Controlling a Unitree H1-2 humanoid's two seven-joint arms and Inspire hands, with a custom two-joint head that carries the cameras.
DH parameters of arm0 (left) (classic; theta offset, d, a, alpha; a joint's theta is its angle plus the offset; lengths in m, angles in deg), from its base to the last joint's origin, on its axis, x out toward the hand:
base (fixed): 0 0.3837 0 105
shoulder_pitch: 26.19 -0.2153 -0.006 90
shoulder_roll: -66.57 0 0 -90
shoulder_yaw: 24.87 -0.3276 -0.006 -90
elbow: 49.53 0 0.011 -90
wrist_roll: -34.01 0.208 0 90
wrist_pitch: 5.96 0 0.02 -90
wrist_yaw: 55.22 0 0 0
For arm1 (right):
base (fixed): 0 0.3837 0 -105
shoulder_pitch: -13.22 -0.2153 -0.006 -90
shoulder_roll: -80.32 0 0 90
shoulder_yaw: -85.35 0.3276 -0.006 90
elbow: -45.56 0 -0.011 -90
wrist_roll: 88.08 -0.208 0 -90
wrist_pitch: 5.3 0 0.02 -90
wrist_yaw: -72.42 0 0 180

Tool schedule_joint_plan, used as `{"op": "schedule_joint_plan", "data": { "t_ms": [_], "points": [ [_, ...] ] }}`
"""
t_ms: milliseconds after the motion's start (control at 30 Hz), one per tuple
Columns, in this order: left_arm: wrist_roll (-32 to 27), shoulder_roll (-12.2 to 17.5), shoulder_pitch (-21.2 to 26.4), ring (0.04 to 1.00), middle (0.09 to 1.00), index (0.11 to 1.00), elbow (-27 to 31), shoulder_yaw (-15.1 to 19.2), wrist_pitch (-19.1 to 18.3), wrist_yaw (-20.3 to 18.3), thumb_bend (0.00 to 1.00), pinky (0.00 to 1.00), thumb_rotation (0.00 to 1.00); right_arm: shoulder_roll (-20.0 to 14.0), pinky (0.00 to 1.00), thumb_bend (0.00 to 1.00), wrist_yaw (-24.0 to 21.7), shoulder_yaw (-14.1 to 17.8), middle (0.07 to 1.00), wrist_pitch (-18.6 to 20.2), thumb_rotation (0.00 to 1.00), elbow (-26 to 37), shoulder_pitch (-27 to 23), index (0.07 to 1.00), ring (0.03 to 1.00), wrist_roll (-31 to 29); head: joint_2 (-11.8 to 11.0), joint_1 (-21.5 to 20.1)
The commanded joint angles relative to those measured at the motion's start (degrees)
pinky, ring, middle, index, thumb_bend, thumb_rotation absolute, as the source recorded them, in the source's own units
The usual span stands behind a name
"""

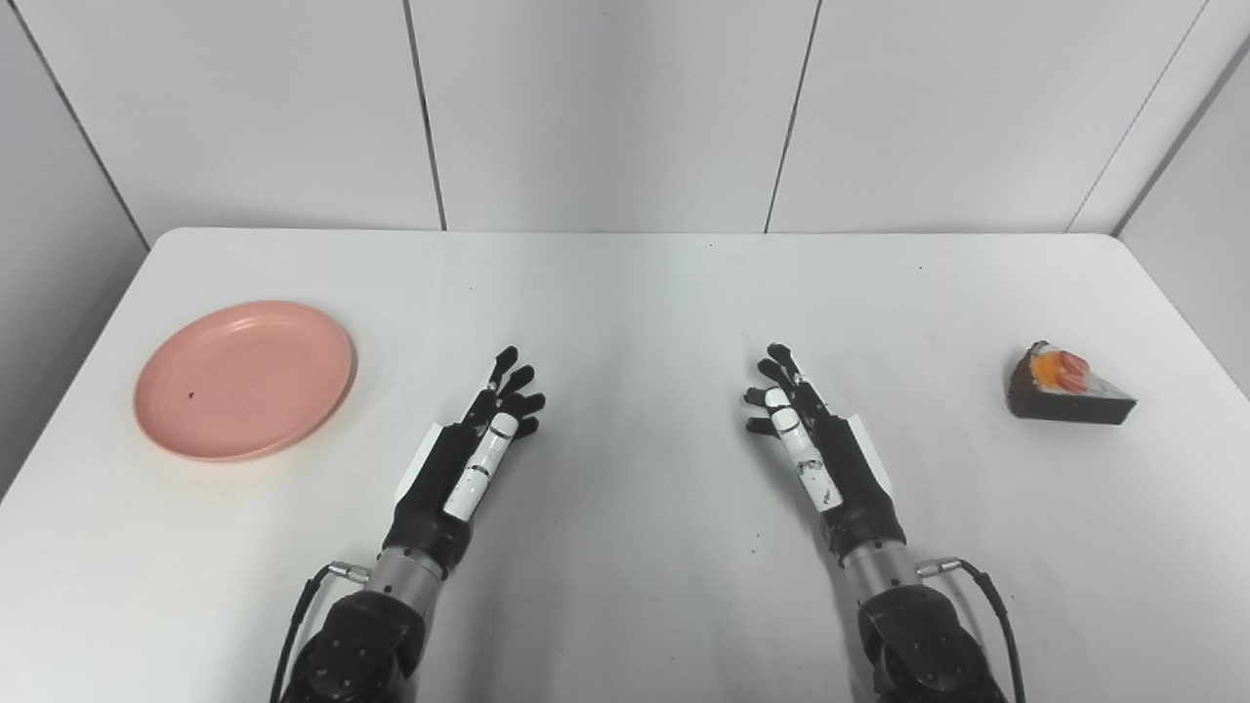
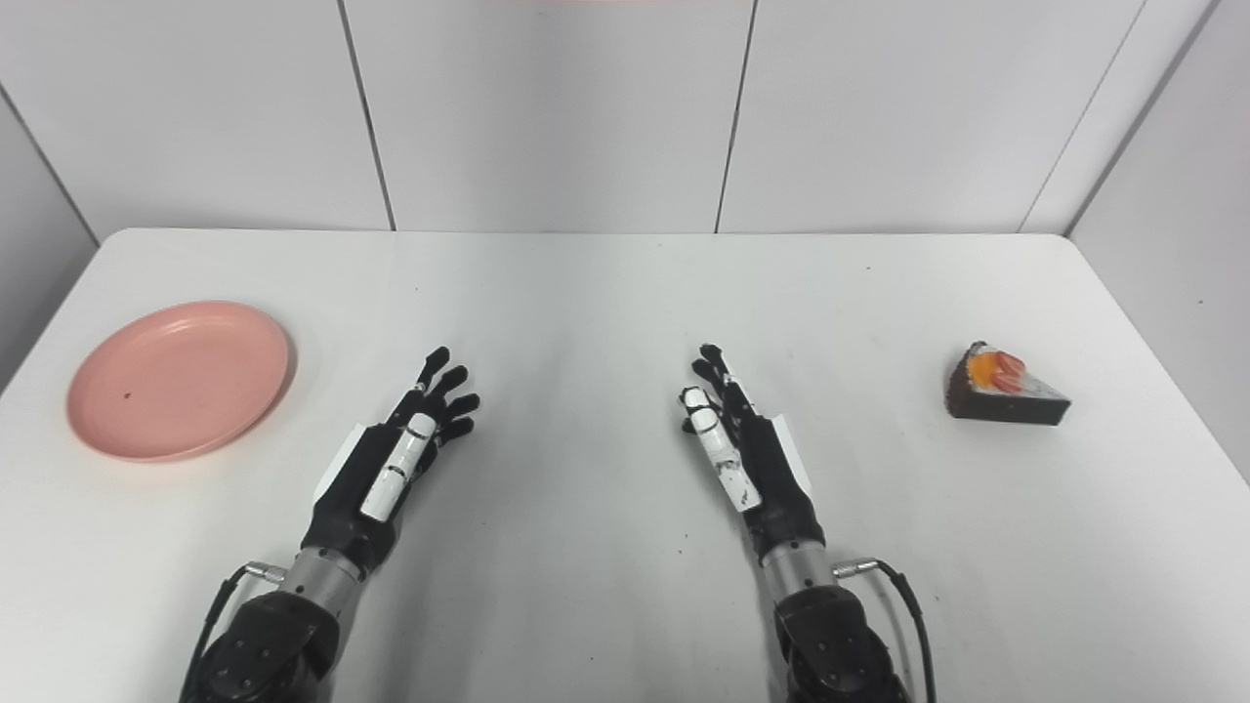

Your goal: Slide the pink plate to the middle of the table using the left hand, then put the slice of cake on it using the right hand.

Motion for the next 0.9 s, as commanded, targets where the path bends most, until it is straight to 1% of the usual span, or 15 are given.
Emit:
{"op": "schedule_joint_plan", "data": {
  "t_ms": [0,67,133,167,200,233,300,333,367,433,567,667,733,800,867],
  "points": [
    [4.07,0.97,0.21,0.897,0.958,0.965,0.45,-1.63,1.36,1.04,0.59,0.85,0.95,-0.17,0.71,0.55,0.30,-1.95,0.906,-1.97,0.99,-0.63,0.12,0.928,0.825,3.80,-0.01,-0.05],
    [7.64,1.56,0.15,0.879,0.946,0.948,-0.04,-2.47,4.45,2.47,0.55,0.81,0.95,-1.18,0.68,0.54,2.18,-3.57,0.893,-4.13,1.00,-1.19,0.09,0.911,0.807,9.35,0.03,-0.03],
    [11.57,2.31,0.15,0.876,0.944,0.942,-0.47,-3.55,6.68,3.93,0.52,0.81,0.93,-2.66,0.69,0.52,4.30,-5.52,0.887,-7.01,0.96,-2.12,-0.04,0.900,0.808,15.63,0.05,-0.11],
    [12.73,2.53,0.16,0.879,0.943,0.939,-0.63,-3.85,7.31,4.34,0.50,0.82,0.91,-3.07,0.71,0.51,4.97,-6.06,0.884,-8.09,0.92,-2.48,-0.08,0.893,0.812,17.36,0.05,-0.11],
    [14.40,3.12,0.24,0.880,0.942,0.938,-0.73,-4.47,8.46,4.63,0.50,0.82,0.90,-3.80,0.71,0.50,6.21,-6.83,0.883,-10.19,0.91,-3.38,-0.17,0.890,0.814,19.70,0.03,-0.11],
    [15.39,3.48,0.29,0.892,0.940,0.938,-0.80,-4.84,9.23,4.78,0.48,0.84,0.86,-4.23,0.75,0.51,7.04,-7.27,0.884,-11.63,0.86,-4.03,-0.23,0.884,0.840,21.13,0.03,-0.11],
    [16.73,3.99,0.38,0.903,0.937,0.935,-1.04,-5.40,10.55,5.11,0.46,0.86,0.80,-4.92,0.78,0.53,8.06,-8.02,0.891,-12.95,0.82,-4.77,-0.30,0.883,0.867,23.53,0.03,-0.11],
    [17.16,4.14,0.42,0.906,0.935,0.933,-1.16,-5.60,10.93,5.22,0.46,0.86,0.77,-5.08,0.78,0.53,8.26,-8.22,0.895,-13.12,0.81,-4.82,-0.29,0.885,0.872,24.35,0.02,-0.12],
    [17.93,4.44,0.51,0.911,0.932,0.926,-1.42,-5.89,11.49,5.35,0.47,0.87,0.71,-5.28,0.78,0.54,8.43,-8.47,0.897,-13.13,0.78,-4.78,-0.24,0.886,0.872,25.38,0.02,-0.12],
    [19.20,4.81,0.59,0.920,0.933,0.926,-1.68,-6.22,12.15,5.42,0.46,0.88,0.69,-5.56,0.75,0.55,8.30,-8.81,0.903,-12.70,0.78,-4.50,-0.15,0.895,0.866,27.13,0.02,-0.07],
    [20.05,4.76,0.54,0.921,0.931,0.923,-1.84,-6.06,12.51,5.25,0.46,0.88,0.68,-6.51,0.72,0.56,7.95,-9.69,0.905,-11.95,0.78,-4.43,-0.22,0.900,0.854,31.36,0.02,-0.07],
    [20.32,4.70,0.58,0.915,0.928,0.920,-2.10,-5.94,12.70,5.26,0.47,0.87,0.67,-6.92,0.71,0.57,8.00,-10.07,0.908,-12.29,0.76,-4.79,-0.30,0.900,0.847,32.69,0.02,-0.07],
    [20.36,4.65,0.55,0.908,0.925,0.919,-1.90,-5.91,12.51,5.20,0.46,0.86,0.67,-6.80,0.71,0.57,8.08,-9.98,0.905,-12.19,0.76,-4.90,-0.23,0.899,0.844,32.71,0.02,-0.07],
    [20.18,4.53,0.54,0.902,0.921,0.917,-1.91,-5.84,12.52,5.20,0.46,0.85,0.68,-6.39,0.71,0.56,8.26,-9.56,0.902,-12.45,0.79,-4.98,-0.12,0.898,0.844,31.68,0.00,-0.04],
    [19.80,4.34,0.52,0.899,0.920,0.916,-2.06,-5.70,12.94,5.36,0.46,0.85,0.70,-5.93,0.71,0.56,8.45,-9.06,0.899,-13.10,0.81,-5.08,-0.01,0.898,0.844,30.16,0.00,-0.04]
  ]
}}
